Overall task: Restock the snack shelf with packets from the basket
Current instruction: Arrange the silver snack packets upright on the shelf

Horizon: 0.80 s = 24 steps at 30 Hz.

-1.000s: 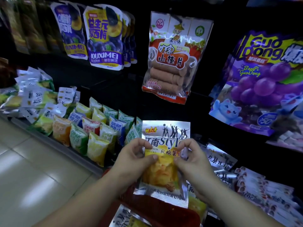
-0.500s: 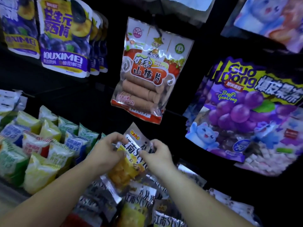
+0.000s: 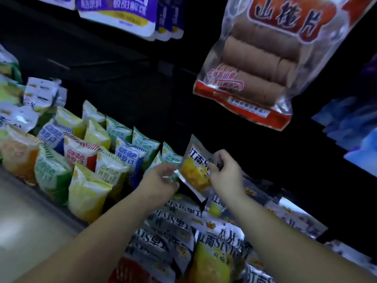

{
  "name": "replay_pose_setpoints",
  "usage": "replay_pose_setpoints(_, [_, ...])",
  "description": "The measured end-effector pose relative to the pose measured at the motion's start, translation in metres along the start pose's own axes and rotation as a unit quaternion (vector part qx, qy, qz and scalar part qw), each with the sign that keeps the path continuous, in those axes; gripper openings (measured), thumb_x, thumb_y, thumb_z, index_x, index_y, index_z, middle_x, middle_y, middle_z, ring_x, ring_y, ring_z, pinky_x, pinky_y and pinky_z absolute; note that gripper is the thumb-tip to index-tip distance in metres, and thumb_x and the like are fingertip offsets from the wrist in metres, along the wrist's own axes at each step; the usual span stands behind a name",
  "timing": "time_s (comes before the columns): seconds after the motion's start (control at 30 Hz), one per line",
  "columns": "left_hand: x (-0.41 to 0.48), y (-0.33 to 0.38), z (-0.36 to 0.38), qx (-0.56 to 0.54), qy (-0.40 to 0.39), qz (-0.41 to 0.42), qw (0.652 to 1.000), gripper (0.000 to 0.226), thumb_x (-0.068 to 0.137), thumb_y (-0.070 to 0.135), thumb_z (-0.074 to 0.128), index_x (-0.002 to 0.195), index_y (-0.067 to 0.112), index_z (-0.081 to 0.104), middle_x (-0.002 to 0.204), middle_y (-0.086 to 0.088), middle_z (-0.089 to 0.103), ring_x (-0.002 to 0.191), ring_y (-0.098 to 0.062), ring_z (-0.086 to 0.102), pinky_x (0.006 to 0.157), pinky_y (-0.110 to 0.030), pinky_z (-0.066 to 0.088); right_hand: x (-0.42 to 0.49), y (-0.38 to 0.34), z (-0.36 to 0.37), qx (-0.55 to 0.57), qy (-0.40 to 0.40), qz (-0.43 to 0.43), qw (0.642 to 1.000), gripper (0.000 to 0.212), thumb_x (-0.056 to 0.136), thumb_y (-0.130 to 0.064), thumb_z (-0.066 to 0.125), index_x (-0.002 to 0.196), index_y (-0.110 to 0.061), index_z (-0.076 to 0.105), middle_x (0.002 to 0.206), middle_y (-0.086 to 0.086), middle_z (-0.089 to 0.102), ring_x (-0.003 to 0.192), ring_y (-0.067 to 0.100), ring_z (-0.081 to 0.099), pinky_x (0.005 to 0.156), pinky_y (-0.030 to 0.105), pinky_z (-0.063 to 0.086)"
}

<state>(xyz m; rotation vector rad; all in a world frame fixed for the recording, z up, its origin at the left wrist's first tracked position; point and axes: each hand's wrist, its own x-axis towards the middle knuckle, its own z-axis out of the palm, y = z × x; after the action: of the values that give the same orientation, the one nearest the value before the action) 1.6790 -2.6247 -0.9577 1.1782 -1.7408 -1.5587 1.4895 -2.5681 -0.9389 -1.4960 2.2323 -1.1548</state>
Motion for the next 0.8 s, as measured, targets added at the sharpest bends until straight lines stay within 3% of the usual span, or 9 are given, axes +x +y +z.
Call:
replay_pose_setpoints(0.13, [0.008,-0.017,0.002,0.021,0.004,-0.033,0.999,0.048,0.100,0.015,0.064,0.144,0.028,0.050,0.145,0.006,0.049,0.127,-0.020,0.054,0.095,-0.032,0.048,-0.008,0.037,0.028,-0.096,-0.068,-0.045,0.992,0.025,0.106,-0.019,0.054,0.087,-0.023,0.039,0.073,-0.002,0.035,0.063,0.020,0.031,0.071,0.042,0.019])
replay_pose_setpoints(0.23, [0.014,-0.022,0.009,0.013,-0.006,-0.044,0.999,0.040,0.101,0.013,0.061,0.135,0.032,0.054,0.134,0.008,0.053,0.090,-0.012,0.059,0.067,-0.025,0.049,-0.006,0.056,0.029,-0.161,-0.192,-0.027,0.968,0.017,0.104,-0.027,0.058,0.095,-0.019,0.047,0.079,0.004,0.047,0.064,0.021,0.042,0.063,0.042,0.030])
replay_pose_setpoints(0.33, [0.019,-0.026,0.020,0.054,0.033,-0.028,0.998,0.028,0.098,0.012,0.060,0.112,0.037,0.057,0.109,0.015,0.060,0.076,-0.022,0.060,0.064,-0.037,0.055,0.008,0.053,0.024,-0.177,-0.366,0.052,0.912,0.024,0.099,-0.033,0.067,0.113,-0.018,0.055,0.099,0.006,0.055,0.084,0.026,0.057,0.074,0.044,0.045])
replay_pose_setpoints(0.43, [0.027,-0.030,0.021,0.158,0.059,0.001,0.986,0.041,0.093,0.017,0.064,0.127,0.037,0.054,0.121,0.014,0.056,0.099,-0.025,0.066,0.081,-0.049,0.060,0.020,0.038,0.014,-0.241,-0.437,0.056,0.865,0.039,0.103,-0.033,0.060,0.141,-0.027,0.050,0.118,-0.006,0.053,0.100,0.019,0.060,0.086,0.039,0.051])
replay_pose_setpoints(0.53, [0.032,-0.033,0.024,0.272,-0.003,0.060,0.961,0.053,0.090,0.022,0.068,0.140,0.035,0.056,0.150,0.006,0.042,0.133,-0.026,0.045,0.106,-0.041,0.046,0.036,0.028,0.002,-0.174,-0.465,0.064,0.866,0.029,0.101,-0.027,0.064,0.129,-0.027,0.058,0.104,-0.017,0.055,0.086,0.002,0.055,0.083,0.031,0.051])
replay_pose_setpoints(0.6, [0.034,-0.039,0.031,0.349,-0.024,0.084,0.933,0.045,0.091,0.029,0.068,0.136,0.034,0.061,0.143,0.003,0.044,0.130,-0.028,0.041,0.102,-0.043,0.045,0.052,0.030,0.000,-0.069,-0.370,0.065,0.924,0.019,0.097,-0.032,0.070,0.111,-0.019,0.073,0.094,-0.010,0.065,0.080,0.005,0.059,0.078,0.031,0.047])
replay_pose_setpoints(0.67, [0.037,-0.047,0.035,0.389,0.003,0.086,0.917,0.033,0.093,0.027,0.067,0.126,0.033,0.068,0.131,0.003,0.046,0.123,-0.026,0.045,0.093,-0.042,0.051,0.070,0.040,-0.002,-0.059,-0.155,0.034,0.986,0.021,0.097,-0.037,0.067,0.101,-0.017,0.073,0.088,-0.002,0.066,0.079,0.014,0.061,0.075,0.032,0.048])
replay_pose_setpoints(0.73, [0.040,-0.050,0.035,0.389,0.033,0.116,0.913,0.015,0.094,0.025,0.066,0.104,0.031,0.076,0.119,0.005,0.049,0.114,-0.023,0.051,0.084,-0.039,0.054,0.079,0.052,-0.003,-0.214,-0.026,-0.013,0.976,0.031,0.096,-0.031,0.063,0.125,-0.019,0.066,0.115,0.006,0.066,0.108,0.026,0.059,0.084,0.037,0.053])
replay_pose_setpoints(0.8, [0.043,-0.043,0.034,0.393,0.051,0.147,0.906,0.013,0.095,0.032,0.064,0.095,0.033,0.077,0.115,0.007,0.052,0.106,-0.020,0.054,0.075,-0.036,0.055,0.078,0.062,0.002,-0.321,-0.025,-0.040,0.946,0.047,0.095,-0.026,0.061,0.141,-0.021,0.055,0.127,0.008,0.063,0.125,0.032,0.048,0.086,0.039,0.052])
